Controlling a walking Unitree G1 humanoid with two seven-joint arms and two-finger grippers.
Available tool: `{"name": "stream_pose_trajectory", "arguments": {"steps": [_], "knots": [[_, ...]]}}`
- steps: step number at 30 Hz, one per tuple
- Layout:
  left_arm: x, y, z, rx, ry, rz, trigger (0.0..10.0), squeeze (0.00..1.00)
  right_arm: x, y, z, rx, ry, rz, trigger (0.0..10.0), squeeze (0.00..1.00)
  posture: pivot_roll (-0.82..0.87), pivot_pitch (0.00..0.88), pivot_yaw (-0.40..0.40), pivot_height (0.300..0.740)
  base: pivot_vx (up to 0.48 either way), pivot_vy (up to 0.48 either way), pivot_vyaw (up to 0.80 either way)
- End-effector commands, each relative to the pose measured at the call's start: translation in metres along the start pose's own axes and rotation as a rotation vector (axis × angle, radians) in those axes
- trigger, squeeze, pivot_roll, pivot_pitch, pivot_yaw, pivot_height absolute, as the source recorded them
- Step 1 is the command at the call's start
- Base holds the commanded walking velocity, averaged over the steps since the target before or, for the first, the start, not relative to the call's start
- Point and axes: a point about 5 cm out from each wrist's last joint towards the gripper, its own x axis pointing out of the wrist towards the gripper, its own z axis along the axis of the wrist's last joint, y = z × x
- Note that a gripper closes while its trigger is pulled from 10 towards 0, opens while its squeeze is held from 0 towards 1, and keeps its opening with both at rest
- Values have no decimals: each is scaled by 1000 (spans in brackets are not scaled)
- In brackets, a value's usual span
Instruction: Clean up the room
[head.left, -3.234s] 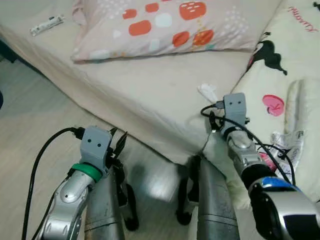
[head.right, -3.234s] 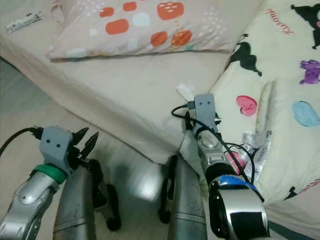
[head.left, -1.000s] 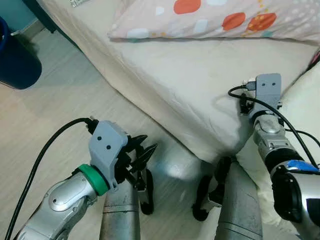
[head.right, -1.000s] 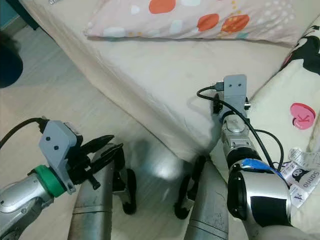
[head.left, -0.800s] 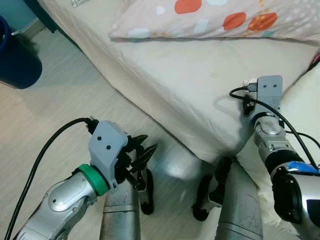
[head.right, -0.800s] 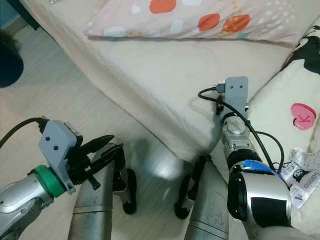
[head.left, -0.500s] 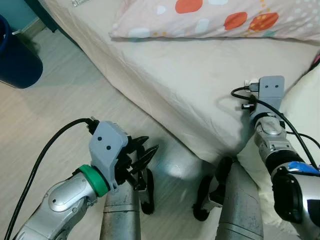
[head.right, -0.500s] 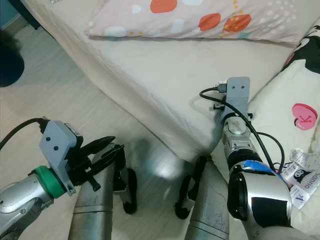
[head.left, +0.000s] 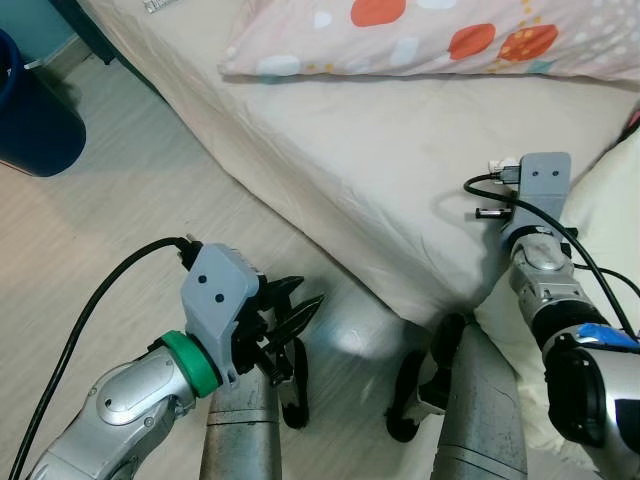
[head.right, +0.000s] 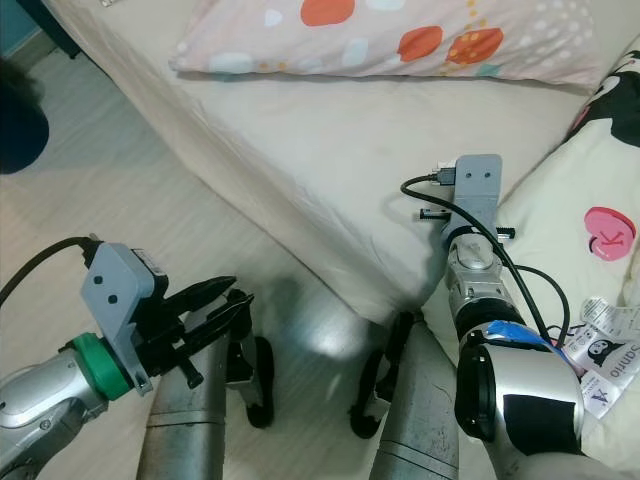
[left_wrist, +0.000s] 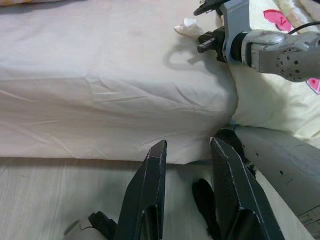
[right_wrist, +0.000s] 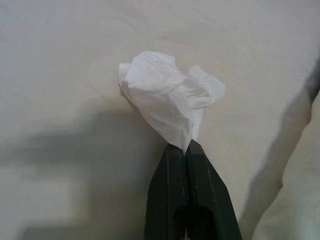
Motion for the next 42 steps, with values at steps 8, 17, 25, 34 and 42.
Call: {"name": "stream_pose_trajectory", "arguments": {"steps": [8, 17, 25, 34, 42], "knots": [[0, -3, -6, -27, 17, -15, 10000, 0, -4, 2, -11, 0, 15, -5, 0, 0, 392, 519, 125, 568, 0, 0, 0], [15, 12, -25, -39, 4, 73, 10000, 0, -17, 52, 3, 148, -162, 79, 0, 0, 238, 455, 85, 568, 0, 0, 0], [24, 23, -43, -37, 29, 134, 10000, 0, -37, 86, 0, 166, -248, 171, 0, 0, 138, 375, 42, 568, 0, 0, 0], [22, 58, -100, -101, 227, 513, 10000, 0, -88, 107, -62, 194, -84, 188, 10000, 0, 47, 268, 22, 568, 0, 0, 0], [16, 68, -111, -42, 264, 624, 10000, 0, -97, 104, -74, 150, -59, 205, 10000, 0, 32, 222, 4, 568, 0, 0, 0]]}}
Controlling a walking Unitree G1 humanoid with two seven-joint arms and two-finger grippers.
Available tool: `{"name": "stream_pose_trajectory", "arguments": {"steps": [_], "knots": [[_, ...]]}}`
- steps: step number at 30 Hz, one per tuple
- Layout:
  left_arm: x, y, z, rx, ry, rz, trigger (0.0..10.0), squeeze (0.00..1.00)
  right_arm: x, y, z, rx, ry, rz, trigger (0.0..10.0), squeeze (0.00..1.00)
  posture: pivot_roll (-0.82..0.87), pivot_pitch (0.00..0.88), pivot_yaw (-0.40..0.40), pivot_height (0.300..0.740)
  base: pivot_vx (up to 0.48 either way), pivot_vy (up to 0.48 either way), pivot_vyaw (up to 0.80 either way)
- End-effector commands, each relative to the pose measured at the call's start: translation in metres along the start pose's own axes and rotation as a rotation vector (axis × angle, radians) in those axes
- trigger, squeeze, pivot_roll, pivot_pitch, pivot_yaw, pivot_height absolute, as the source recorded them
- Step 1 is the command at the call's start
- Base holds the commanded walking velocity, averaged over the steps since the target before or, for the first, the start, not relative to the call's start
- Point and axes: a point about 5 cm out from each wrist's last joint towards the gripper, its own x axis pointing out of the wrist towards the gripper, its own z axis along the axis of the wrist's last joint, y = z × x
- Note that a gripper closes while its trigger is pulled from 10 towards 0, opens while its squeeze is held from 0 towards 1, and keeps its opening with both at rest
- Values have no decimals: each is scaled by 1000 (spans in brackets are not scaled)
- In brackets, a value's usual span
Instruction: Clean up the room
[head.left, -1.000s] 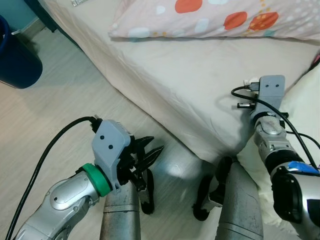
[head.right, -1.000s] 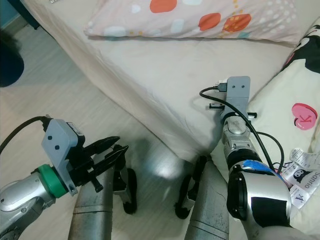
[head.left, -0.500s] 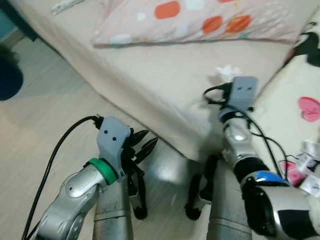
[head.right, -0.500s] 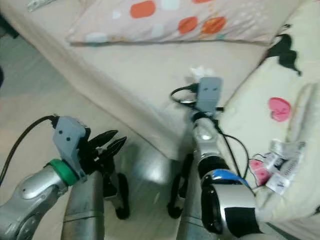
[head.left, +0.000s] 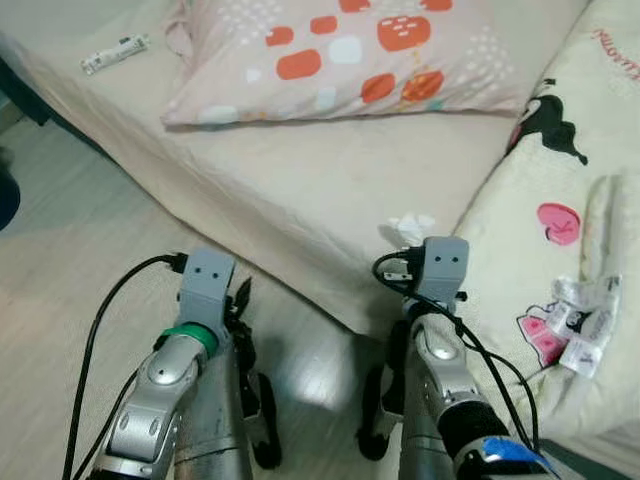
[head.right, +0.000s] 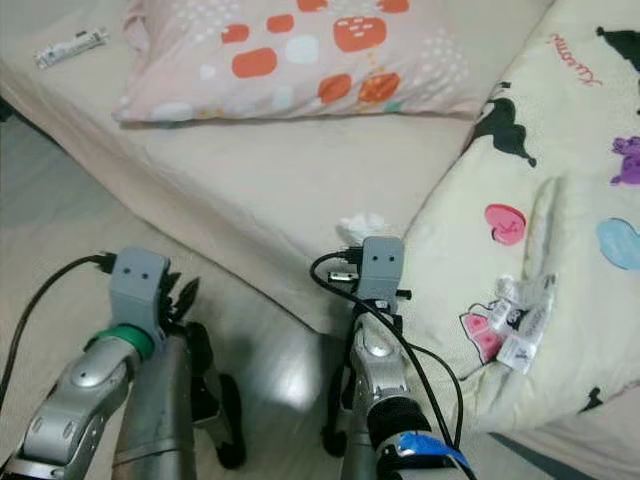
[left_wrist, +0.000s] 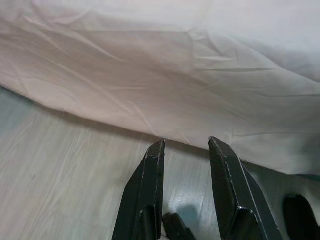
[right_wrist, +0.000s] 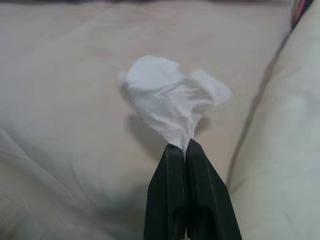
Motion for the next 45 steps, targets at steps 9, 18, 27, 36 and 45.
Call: {"name": "stream_pose_trajectory", "arguments": {"steps": [9, 18, 27, 36, 45], "knots": [[9, 6, -28, -3, 77, 170, 10000, 0, -12, -9, -7, -99, 24, 6, 10000, 0, -6, 166, -22, 568, 0, 0, 0], [15, -10, -29, 53, 20, 164, 10000, 0, -17, 3, -16, -101, 78, 132, 10000, 0, -14, 126, -102, 568, 0, 0, 0], [17, -2, -28, 76, 12, 232, 10000, 0, -10, 10, -14, -100, 85, 177, 10000, 0, 8, 100, -134, 568, 0, 0, 0], [23, 11, -25, 90, -5, 297, 10000, 0, -14, 18, -18, -67, 109, 197, 10000, 0, 26, 91, -112, 603, 0, 0, 0], [28, 8, -23, 89, -19, 278, 10000, 0, -16, 13, -24, -58, 129, 159, 10000, 0, 21, 80, -83, 633, 0, 0, 0]]}}
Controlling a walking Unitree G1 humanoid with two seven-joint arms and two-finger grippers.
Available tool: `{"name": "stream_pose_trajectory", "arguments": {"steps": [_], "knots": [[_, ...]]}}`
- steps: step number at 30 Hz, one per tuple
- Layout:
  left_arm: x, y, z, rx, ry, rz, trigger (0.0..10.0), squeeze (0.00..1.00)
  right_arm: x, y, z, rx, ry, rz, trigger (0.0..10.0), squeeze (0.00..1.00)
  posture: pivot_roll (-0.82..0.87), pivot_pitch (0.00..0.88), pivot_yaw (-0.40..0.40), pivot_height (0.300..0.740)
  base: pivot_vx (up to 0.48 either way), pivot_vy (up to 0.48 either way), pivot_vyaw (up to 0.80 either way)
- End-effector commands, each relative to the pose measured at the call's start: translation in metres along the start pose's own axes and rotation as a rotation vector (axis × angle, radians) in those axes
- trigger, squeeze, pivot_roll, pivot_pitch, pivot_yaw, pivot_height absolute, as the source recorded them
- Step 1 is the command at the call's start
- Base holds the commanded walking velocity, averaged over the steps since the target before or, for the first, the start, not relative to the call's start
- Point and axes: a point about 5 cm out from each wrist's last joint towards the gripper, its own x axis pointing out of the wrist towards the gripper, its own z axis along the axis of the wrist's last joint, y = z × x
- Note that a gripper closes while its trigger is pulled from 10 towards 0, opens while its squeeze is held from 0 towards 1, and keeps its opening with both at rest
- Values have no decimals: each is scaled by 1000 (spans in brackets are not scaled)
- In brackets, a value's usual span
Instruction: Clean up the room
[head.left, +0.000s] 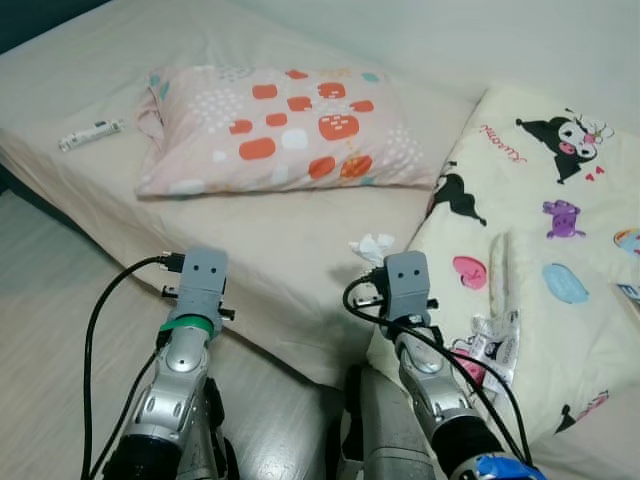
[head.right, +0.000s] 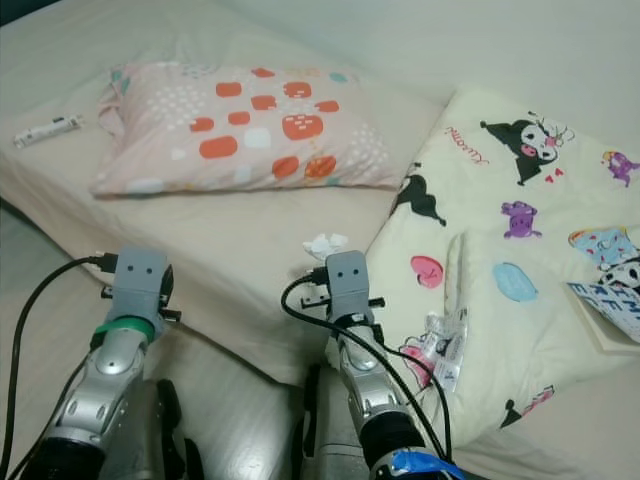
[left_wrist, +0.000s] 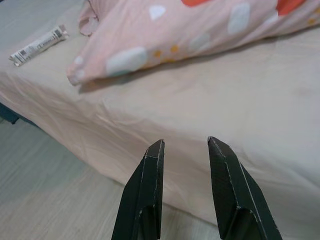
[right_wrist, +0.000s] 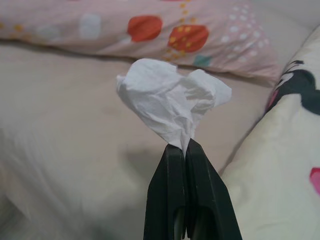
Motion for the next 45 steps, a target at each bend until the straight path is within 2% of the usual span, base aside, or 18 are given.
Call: {"name": "stream_pose_trajectory", "arguments": {"steps": [1, 28, 40, 42, 44, 45], "knots": [[-1, -5, -4, 0, 11, -18, 10000, 0, -6, -5, -11, 22, 38, -29, 10000, 0, 20, 78, -83, 638, 0, 0, 0], [-1, -14, -7, -11, -1, -45, 10000, 0, -6, -5, -11, 18, 32, -15, 10000, 0, 21, 59, -82, 738, 0, 0, 0], [0, -16, -11, -5, 10, -65, 10000, 0, -9, -5, -17, 27, 55, -23, 10000, 0, 25, 54, -75, 740, 0, 0, 0], [0, -17, -14, -10, 28, -80, 10000, 0, -9, -5, -19, 34, 69, -29, 10000, 0, 27, 58, -76, 740, 0, 0, 0], [-3, -22, -31, -32, 97, -110, 10000, 0, -11, -6, -28, 83, 122, -53, 10000, 0, 27, 59, -77, 740, 0, 0, 0], [-3, -22, -31, -32, 97, -110, 10000, 0, -11, -6, -28, 83, 122, -53, 10000, 0, 27, 59, -77, 740, 0, 0, 0]]}}
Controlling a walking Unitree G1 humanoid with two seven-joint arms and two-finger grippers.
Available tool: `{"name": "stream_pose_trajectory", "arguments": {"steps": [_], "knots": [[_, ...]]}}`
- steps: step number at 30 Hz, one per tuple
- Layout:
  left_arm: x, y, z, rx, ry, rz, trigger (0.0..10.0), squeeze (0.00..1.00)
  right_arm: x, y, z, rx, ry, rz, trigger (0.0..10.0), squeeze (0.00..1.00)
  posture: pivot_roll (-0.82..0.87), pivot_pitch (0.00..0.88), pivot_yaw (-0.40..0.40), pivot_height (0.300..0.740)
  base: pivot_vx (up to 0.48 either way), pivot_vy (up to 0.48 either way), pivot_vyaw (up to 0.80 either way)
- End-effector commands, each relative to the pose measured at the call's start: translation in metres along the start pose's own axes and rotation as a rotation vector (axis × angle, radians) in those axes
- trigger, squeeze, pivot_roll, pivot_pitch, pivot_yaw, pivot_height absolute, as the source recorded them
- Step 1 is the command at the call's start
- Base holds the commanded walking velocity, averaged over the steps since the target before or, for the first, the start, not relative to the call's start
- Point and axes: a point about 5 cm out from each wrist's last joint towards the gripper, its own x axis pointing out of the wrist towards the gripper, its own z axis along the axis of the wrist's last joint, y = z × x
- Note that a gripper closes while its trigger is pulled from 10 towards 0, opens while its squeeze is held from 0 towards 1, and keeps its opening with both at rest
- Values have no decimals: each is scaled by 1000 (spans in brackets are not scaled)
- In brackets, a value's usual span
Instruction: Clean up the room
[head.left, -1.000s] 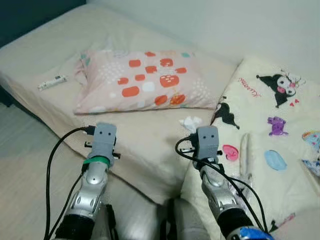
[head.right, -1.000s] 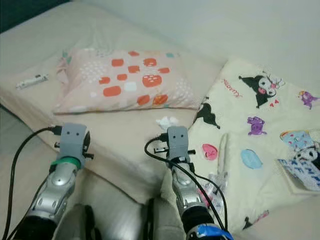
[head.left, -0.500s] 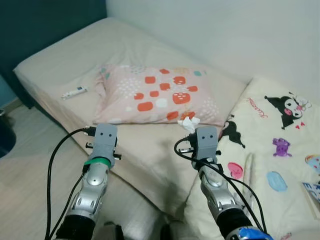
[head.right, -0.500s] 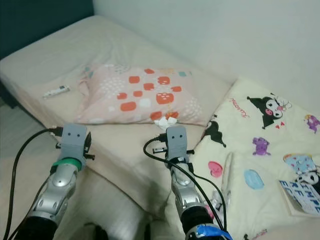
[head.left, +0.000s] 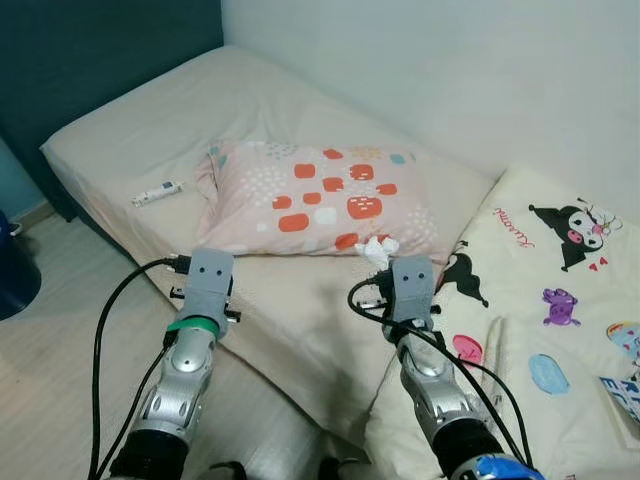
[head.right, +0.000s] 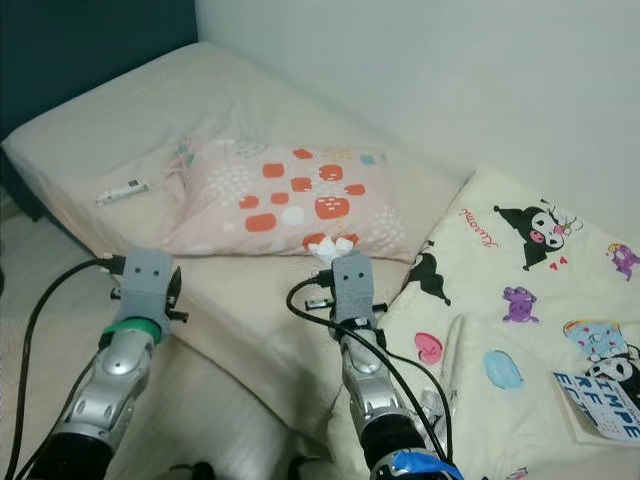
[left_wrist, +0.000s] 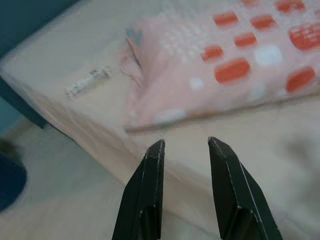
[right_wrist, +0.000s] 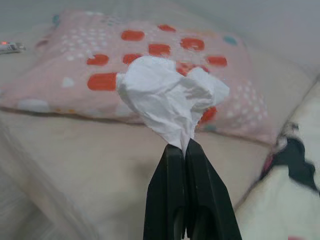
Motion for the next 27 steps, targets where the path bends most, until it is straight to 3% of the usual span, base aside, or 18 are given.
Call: {"name": "stream_pose_trajectory", "arguments": {"steps": [1, 4, 15, 19, 27], "knots": [[-5, -7, -23, -7, 86, -25, 10000, 0, -7, -5, -20, 36, 97, -41, 10000, 0, 25, 60, -73, 740, 0, 0, 0], [-9, -8, -38, -13, 143, -16, 10000, 0, -11, -9, -28, 3, 141, -70, 10000, 0, 25, 61, -68, 740, 0, 0, 0], [-13, -11, -43, -20, 142, -29, 10000, 0, -15, -11, -34, -63, 144, -63, 10000, 0, 10, 67, -49, 740, 0, 0, 0], [-12, -13, -43, -8, 133, -41, 10000, 0, -14, -6, -33, -100, 144, -33, 10000, 0, 10, 63, -51, 740, 0, 0, 800], [-10, -12, -41, -4, 126, -34, 10000, 0, -13, -4, -32, -85, 145, -36, 10000, 0, 10, 63, -49, 740, 0, 0, 800]]}}
